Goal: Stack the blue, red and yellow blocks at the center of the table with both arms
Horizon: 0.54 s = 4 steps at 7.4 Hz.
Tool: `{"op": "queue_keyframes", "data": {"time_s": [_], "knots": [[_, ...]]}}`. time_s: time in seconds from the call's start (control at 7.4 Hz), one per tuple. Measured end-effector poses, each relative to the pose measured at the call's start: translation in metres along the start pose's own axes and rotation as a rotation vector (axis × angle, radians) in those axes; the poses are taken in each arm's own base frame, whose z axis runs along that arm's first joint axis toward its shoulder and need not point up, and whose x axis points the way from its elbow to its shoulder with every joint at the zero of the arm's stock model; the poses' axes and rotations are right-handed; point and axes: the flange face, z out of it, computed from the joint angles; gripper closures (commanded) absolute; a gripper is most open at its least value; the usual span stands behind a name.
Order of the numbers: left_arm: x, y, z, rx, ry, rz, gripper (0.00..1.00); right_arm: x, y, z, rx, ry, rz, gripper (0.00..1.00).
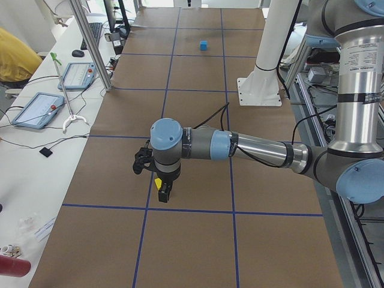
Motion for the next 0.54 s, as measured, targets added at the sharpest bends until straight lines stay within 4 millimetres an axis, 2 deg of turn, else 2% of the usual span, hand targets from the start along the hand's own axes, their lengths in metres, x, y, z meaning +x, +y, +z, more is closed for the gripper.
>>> {"op": "queue_keyframes", "data": {"time_s": [0.27,0.54], "knots": [[0.011,0.001,-0.010,0.020,-0.004,0.018,0.00,-0.008,-0.003,-0.010,0.031,0.001,-0.017,0.00],[0.026,-0.006,-0.026,0.053,-0.018,0.053,0.00,-0.019,-0.018,-0.026,0.138,0.007,-0.089,0.00]]}}
